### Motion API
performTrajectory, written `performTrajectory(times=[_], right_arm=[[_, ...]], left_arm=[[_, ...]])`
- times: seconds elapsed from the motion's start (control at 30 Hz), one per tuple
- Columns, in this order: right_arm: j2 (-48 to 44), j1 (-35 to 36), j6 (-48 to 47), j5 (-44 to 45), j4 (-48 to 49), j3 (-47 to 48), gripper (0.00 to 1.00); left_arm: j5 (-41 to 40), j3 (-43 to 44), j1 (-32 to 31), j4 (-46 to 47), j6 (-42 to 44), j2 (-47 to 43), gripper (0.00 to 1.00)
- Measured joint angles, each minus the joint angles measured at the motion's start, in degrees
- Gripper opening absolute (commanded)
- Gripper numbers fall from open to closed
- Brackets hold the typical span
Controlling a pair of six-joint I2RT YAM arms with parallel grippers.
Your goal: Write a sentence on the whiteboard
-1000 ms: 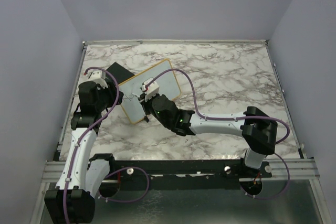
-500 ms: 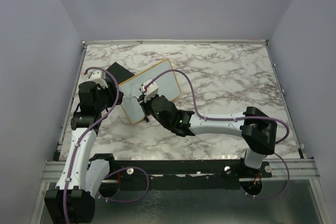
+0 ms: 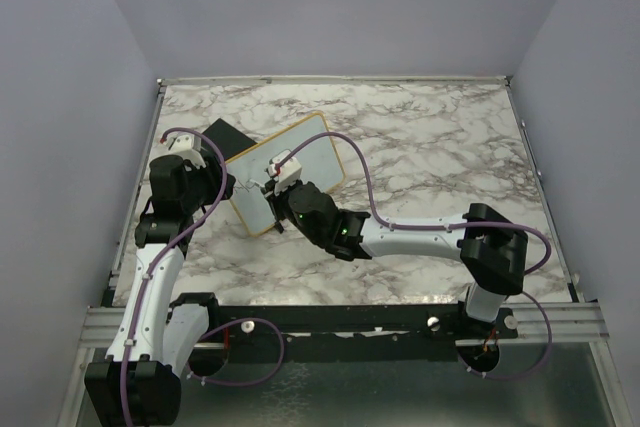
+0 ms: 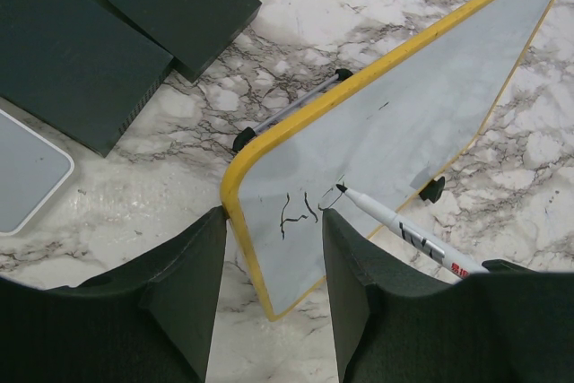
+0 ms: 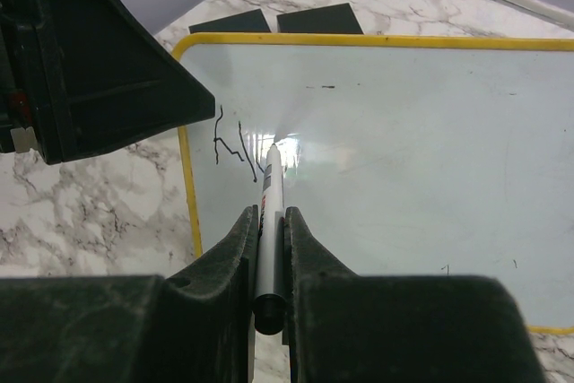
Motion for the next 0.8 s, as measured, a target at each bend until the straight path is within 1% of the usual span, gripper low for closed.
performTrajectory(times=[0.8], right_arm=[[0.98, 0.17, 0.02, 0.13, -0.04, 1.18, 0.00]], left_arm=[[0.00, 0.00, 0.00, 0.00, 0.20, 0.00, 0.48]])
